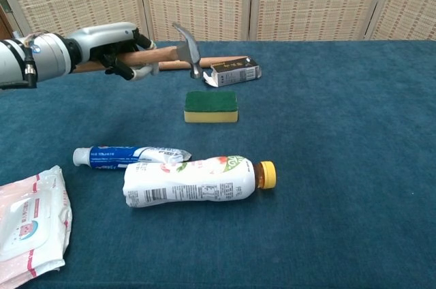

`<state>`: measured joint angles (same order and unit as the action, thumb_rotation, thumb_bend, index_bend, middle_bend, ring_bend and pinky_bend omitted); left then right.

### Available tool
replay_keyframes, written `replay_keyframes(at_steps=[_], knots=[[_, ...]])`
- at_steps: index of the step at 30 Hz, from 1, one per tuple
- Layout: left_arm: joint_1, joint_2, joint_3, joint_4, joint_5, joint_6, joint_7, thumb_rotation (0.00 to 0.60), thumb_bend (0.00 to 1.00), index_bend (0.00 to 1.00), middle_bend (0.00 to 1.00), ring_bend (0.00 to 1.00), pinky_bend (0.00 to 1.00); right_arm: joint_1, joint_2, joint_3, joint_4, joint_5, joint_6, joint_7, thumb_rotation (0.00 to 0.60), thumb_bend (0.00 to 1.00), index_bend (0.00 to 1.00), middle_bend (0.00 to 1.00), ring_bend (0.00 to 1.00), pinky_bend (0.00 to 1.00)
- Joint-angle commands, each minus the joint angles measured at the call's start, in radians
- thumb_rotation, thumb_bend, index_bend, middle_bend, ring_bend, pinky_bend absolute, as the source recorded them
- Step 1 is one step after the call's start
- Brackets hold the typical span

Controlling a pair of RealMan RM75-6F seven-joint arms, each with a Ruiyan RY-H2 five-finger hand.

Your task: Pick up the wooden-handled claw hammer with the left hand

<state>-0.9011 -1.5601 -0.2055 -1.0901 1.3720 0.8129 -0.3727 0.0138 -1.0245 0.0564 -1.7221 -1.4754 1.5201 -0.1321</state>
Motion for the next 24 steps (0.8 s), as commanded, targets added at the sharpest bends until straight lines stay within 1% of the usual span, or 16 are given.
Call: replay_keyframes(at_steps=[1, 5, 10, 20, 24], knots=[[0.005, -0.048, 0.006, 0.043, 0.066, 0.104, -0.016, 0.6, 0.53, 0.7, 0.85, 0.87, 0.89, -0.002, 0.0, -0.002, -0.001, -0.001, 0.002, -0.001, 0.6, 0.23, 0.31, 0.3, 0.22, 0.22], [-0.012, -0.1, 0.003, 0.087, 0.067, 0.118, 0.027, 0.6, 0.53, 0.7, 0.86, 0.87, 0.89, -0.008, 0.002, -0.004, -0.001, -0.001, 0.008, 0.001, 0.6, 0.23, 0.31, 0.3, 0.22, 0.22], [-0.036, -0.169, 0.008, 0.18, 0.079, 0.134, 0.068, 0.6, 0.53, 0.7, 0.88, 0.88, 0.89, -0.013, 0.002, -0.004, 0.007, 0.006, 0.009, 0.011, 0.6, 0.23, 0.31, 0.3, 0.22, 0.22], [-0.075, -0.232, 0.025, 0.303, 0.052, 0.044, 0.13, 0.6, 0.53, 0.7, 0.89, 0.89, 0.89, -0.006, -0.004, 0.001, 0.034, 0.02, -0.013, 0.036, 0.6, 0.23, 0.31, 0.3, 0.22, 0.22], [-0.083, -0.265, 0.02, 0.353, 0.028, 0.018, 0.167, 0.6, 0.53, 0.7, 0.89, 0.89, 0.89, -0.004, -0.006, 0.003, 0.041, 0.026, -0.019, 0.041, 0.6, 0.23, 0.31, 0.3, 0.22, 0.22]])
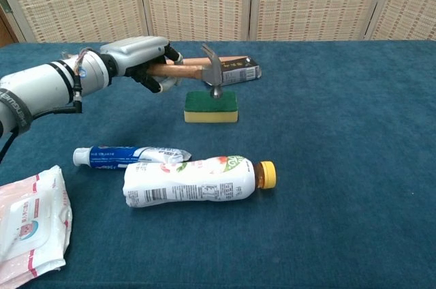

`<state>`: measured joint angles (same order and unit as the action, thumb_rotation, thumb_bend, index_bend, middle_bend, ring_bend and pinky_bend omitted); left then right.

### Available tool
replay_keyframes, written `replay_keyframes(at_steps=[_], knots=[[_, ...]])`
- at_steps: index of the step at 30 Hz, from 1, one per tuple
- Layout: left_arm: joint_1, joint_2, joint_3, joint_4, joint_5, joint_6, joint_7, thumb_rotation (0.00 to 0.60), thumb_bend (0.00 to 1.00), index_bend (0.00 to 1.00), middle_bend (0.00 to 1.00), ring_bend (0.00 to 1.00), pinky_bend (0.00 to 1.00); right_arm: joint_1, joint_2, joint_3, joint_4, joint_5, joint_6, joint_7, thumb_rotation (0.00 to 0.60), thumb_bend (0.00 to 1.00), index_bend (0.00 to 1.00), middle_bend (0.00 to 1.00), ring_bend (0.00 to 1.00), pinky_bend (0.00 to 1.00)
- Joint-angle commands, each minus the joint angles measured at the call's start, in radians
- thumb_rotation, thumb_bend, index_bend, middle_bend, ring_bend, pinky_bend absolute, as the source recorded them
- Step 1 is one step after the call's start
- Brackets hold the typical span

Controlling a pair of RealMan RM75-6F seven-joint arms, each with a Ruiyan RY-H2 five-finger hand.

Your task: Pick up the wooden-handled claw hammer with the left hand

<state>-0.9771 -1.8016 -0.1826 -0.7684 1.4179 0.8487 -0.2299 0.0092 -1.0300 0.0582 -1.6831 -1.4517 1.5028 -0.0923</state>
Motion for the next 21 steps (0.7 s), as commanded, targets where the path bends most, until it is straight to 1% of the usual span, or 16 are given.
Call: replay_keyframes(at_steps=[1, 5, 8, 11, 21], knots=[[-0.008, -0.034, -0.006, 0.045, -0.026, -0.023, 0.034, 0.6, 0.53, 0.7, 0.89, 0.89, 0.89, 0.001, -0.001, 0.001, 0.003, 0.003, -0.003, 0.002, 0.6, 0.23, 0.31, 0.3, 0.22, 0.22], [-0.014, -0.073, -0.014, 0.098, -0.052, -0.045, 0.07, 0.6, 0.53, 0.7, 0.89, 0.89, 0.89, 0.002, -0.001, 0.002, 0.004, 0.007, -0.006, 0.003, 0.6, 0.23, 0.31, 0.3, 0.22, 0.22], [-0.017, -0.09, -0.003, 0.132, -0.051, -0.056, 0.099, 0.6, 0.53, 0.7, 0.89, 0.89, 0.89, 0.001, 0.0, 0.003, 0.004, 0.009, -0.006, 0.003, 0.6, 0.23, 0.31, 0.3, 0.22, 0.22], [-0.018, -0.093, 0.0, 0.142, -0.054, -0.066, 0.116, 0.6, 0.53, 0.7, 0.89, 0.89, 0.89, 0.0, 0.001, 0.003, 0.004, 0.011, -0.005, 0.004, 0.6, 0.23, 0.31, 0.3, 0.22, 0.22], [-0.004, -0.039, -0.056, 0.058, -0.107, -0.053, 0.067, 0.6, 0.53, 0.7, 0.89, 0.89, 0.89, -0.001, -0.004, 0.001, 0.01, 0.0, 0.0, 0.011, 0.6, 0.23, 0.31, 0.3, 0.22, 0.22]])
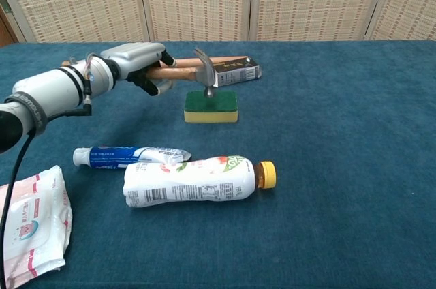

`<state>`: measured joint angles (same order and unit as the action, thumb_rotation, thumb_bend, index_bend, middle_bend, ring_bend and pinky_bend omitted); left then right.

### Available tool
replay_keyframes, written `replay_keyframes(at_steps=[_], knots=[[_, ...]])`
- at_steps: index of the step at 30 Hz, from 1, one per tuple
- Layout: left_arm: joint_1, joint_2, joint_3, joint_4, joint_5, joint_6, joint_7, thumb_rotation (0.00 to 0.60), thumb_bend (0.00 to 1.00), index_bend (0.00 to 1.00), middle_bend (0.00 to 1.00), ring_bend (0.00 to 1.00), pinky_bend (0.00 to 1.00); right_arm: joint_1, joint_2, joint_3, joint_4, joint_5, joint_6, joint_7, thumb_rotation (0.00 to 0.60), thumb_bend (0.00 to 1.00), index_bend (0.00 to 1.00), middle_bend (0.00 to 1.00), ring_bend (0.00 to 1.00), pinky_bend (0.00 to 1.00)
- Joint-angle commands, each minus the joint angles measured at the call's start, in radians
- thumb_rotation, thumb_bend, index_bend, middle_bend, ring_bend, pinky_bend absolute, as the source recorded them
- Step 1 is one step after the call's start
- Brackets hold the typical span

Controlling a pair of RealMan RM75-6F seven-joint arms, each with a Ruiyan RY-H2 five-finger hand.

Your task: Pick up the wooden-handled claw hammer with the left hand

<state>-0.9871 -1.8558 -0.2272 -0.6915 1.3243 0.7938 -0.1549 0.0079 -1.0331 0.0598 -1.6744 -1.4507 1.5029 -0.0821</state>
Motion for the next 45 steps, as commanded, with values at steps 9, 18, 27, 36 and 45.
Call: replay_keyframes(at_steps=[9, 18, 27, 36, 45], knots=[[0.014, 0.011, 0.009, -0.027, -0.023, -0.018, 0.047, 0.6, 0.53, 0.7, 0.89, 0.89, 0.89, -0.003, -0.004, -0.002, 0.006, 0.0, 0.002, 0.005, 0.6, 0.23, 0.31, 0.3, 0.22, 0.22], [0.007, -0.004, 0.019, -0.009, -0.018, -0.028, 0.08, 0.6, 0.53, 0.7, 0.89, 0.89, 0.89, -0.009, -0.001, -0.001, 0.006, 0.001, 0.01, 0.009, 0.6, 0.23, 0.31, 0.3, 0.22, 0.22], [0.044, 0.076, -0.007, -0.103, -0.031, 0.017, 0.008, 0.6, 0.53, 0.7, 0.89, 0.89, 0.89, -0.005, -0.006, -0.001, 0.015, -0.005, 0.005, 0.018, 0.6, 0.23, 0.31, 0.3, 0.22, 0.22], [0.085, 0.117, 0.024, -0.111, -0.024, 0.024, 0.013, 0.6, 0.53, 0.7, 0.89, 0.88, 0.89, 0.003, -0.008, 0.0, 0.014, -0.011, -0.004, 0.014, 0.6, 0.23, 0.31, 0.3, 0.22, 0.22], [0.112, 0.136, 0.064, -0.098, 0.003, 0.027, 0.019, 0.6, 0.5, 0.44, 0.56, 0.51, 0.7, 0.001, -0.006, -0.001, 0.002, -0.017, 0.004, 0.004, 0.6, 0.23, 0.31, 0.3, 0.22, 0.22]])
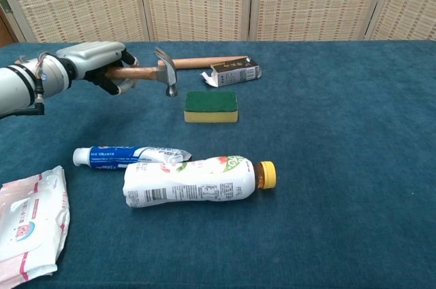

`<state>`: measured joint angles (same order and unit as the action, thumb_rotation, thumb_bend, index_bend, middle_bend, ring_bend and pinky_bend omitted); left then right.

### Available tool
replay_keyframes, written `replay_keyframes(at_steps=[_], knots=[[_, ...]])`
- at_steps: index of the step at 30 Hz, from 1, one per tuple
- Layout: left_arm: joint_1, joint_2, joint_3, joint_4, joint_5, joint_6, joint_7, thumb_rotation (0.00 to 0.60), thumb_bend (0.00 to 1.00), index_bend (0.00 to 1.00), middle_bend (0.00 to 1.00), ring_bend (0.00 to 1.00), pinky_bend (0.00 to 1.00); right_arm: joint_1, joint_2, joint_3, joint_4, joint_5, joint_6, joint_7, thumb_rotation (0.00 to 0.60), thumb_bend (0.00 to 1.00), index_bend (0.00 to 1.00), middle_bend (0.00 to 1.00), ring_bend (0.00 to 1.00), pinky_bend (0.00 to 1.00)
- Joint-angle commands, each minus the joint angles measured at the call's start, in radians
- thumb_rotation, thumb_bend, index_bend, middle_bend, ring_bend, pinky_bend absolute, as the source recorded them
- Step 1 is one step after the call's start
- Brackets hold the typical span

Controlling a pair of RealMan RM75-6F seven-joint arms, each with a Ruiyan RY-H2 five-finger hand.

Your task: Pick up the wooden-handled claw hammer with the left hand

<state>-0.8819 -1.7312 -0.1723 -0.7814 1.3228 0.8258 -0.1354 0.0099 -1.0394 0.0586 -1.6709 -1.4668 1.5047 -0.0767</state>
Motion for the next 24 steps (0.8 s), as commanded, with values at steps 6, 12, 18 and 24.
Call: replay_keyframes(at_steps=[6, 12, 18, 24], knots=[[0.027, 0.043, -0.014, -0.067, -0.03, 0.014, 0.041, 0.6, 0.34, 0.03, 0.04, 0.04, 0.18, -0.002, -0.002, -0.003, -0.005, -0.01, 0.007, -0.003, 0.6, 0.23, 0.31, 0.3, 0.22, 0.22], [0.06, 0.12, -0.03, -0.198, -0.062, 0.045, 0.1, 0.6, 0.28, 0.0, 0.0, 0.0, 0.0, -0.007, -0.002, -0.005, 0.0, -0.016, 0.016, 0.005, 0.6, 0.23, 0.31, 0.3, 0.22, 0.22], [0.117, 0.254, -0.033, -0.416, -0.127, 0.06, 0.178, 0.6, 0.27, 0.0, 0.0, 0.0, 0.0, -0.009, -0.006, -0.005, 0.017, -0.018, 0.017, 0.024, 0.6, 0.23, 0.31, 0.3, 0.22, 0.22], [0.206, 0.386, -0.027, -0.655, -0.234, 0.138, 0.283, 0.6, 0.27, 0.0, 0.0, 0.0, 0.0, -0.01, -0.005, -0.006, 0.03, -0.019, 0.017, 0.04, 0.6, 0.23, 0.31, 0.3, 0.22, 0.22]])
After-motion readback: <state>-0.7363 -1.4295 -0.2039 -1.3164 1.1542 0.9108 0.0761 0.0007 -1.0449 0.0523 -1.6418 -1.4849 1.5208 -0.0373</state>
